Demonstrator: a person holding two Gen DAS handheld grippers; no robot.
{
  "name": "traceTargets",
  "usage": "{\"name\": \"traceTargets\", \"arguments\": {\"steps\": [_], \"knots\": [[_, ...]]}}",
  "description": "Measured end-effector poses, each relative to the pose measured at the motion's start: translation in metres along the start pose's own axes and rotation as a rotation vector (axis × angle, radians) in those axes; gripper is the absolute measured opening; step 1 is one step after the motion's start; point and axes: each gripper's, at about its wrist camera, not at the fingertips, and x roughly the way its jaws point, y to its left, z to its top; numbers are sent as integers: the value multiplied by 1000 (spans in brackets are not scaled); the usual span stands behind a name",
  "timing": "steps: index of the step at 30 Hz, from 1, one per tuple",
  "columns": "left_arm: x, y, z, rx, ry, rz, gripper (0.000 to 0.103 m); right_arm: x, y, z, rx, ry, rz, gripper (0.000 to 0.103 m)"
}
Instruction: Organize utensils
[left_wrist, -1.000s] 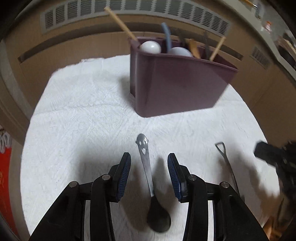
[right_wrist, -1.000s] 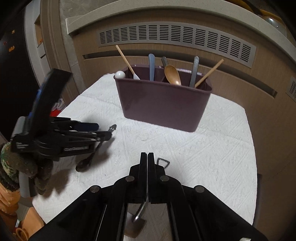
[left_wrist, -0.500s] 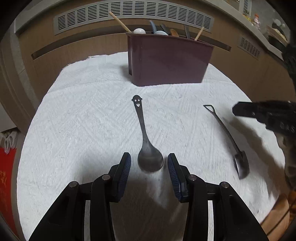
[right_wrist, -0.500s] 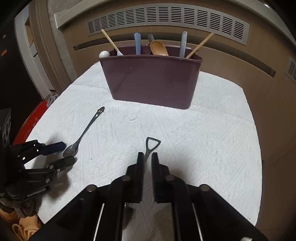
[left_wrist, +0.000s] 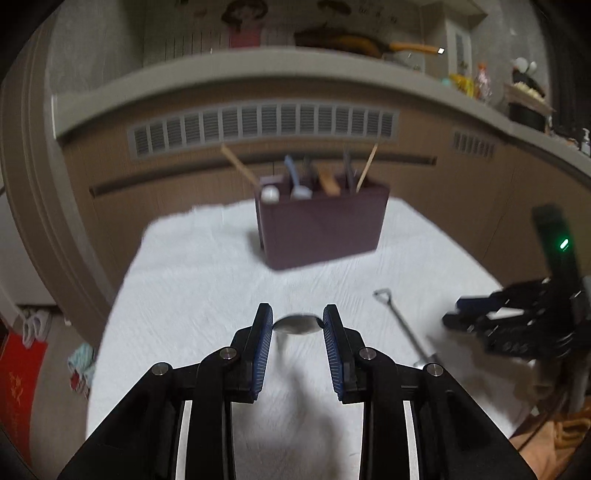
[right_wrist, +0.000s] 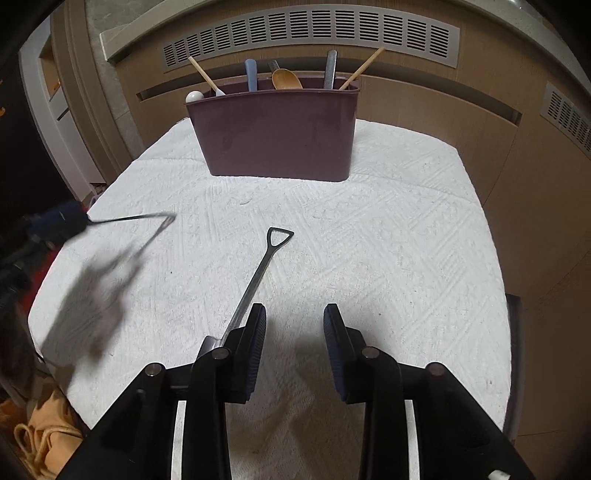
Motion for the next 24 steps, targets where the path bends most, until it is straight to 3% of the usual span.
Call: {"name": "traceTargets", "arguments": {"steps": [4, 9, 10, 12, 18, 21, 24], "knots": [[-13, -3, 17, 12, -48, -12, 29, -5, 2, -1, -8, -16, 6, 34], [-2, 0, 18, -17, -4, -25, 29, -12, 8, -5, -65, -25, 4, 35], [0, 0, 16, -22, 6, -30, 29, -14, 10, -9, -93, -17, 16, 37], [2, 1, 14, -30, 17, -38, 29, -16, 17, -21, -167, 15, 48, 54], [5, 3, 12, -43, 22, -54, 29, -8, 33, -48, -255, 81, 98, 56], [3, 6, 11, -51, 27, -60, 29, -16, 33, -39, -309, 27, 43, 52], [3, 12, 11, -70, 31, -67, 29, -15, 35, -29, -461, -8, -45, 52]]}}
